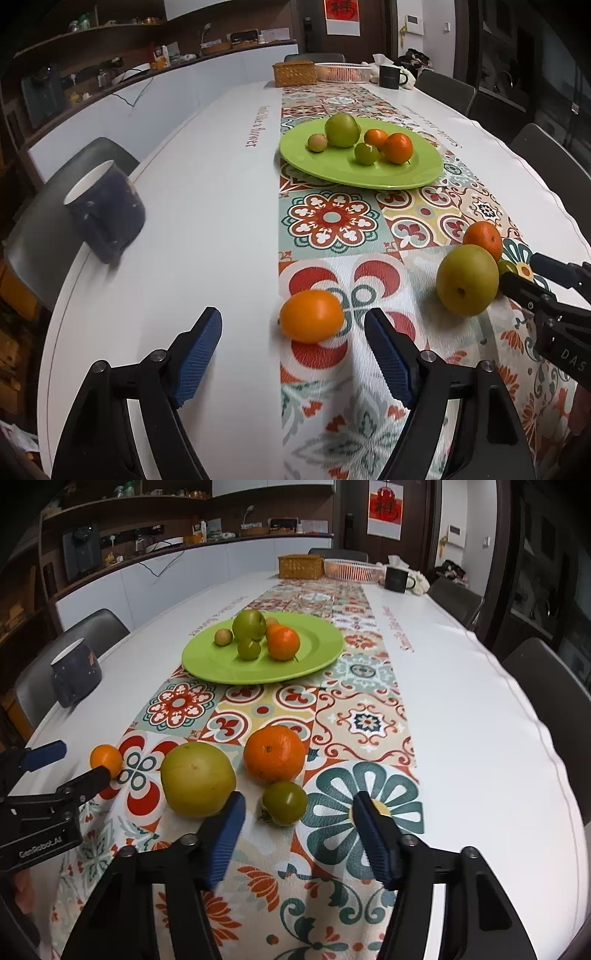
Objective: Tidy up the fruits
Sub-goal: 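Grasp a tangerine with the left tool while the right tool grasps a green tomato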
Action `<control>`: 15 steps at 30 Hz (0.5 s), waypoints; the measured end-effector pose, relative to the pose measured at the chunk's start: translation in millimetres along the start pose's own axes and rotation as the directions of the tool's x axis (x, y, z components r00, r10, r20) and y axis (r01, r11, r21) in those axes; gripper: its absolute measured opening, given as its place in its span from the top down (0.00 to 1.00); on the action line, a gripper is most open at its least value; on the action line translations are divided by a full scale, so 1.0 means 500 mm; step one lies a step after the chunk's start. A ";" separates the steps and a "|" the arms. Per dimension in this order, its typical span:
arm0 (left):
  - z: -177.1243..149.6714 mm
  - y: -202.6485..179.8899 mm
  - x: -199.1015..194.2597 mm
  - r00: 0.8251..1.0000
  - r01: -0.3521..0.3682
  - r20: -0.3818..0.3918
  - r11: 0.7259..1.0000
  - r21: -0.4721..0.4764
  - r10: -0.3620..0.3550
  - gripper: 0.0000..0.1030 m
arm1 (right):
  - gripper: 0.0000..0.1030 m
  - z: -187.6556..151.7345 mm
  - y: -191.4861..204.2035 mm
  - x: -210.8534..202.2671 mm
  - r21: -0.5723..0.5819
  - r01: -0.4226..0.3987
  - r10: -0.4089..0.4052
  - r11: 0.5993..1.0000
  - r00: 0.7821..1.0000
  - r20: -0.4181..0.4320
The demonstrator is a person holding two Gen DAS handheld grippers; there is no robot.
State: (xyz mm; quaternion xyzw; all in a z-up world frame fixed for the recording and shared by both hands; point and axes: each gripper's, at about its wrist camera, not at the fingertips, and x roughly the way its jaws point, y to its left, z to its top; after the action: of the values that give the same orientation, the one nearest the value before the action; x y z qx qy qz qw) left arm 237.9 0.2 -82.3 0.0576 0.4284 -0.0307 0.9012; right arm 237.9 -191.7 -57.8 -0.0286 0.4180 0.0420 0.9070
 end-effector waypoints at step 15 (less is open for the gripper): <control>0.005 -0.010 0.041 0.997 0.046 -0.063 0.999 -0.008 -0.046 0.61 | 0.69 0.004 0.007 0.032 -0.020 -0.034 0.034 0.999 0.999 -0.033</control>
State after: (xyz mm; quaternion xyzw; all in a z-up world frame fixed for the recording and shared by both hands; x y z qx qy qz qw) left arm 252.2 -5.1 -96.9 0.0460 0.4580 -0.0481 0.8864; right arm 249.4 -187.2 -68.8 -0.0315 0.4328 0.0612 0.8988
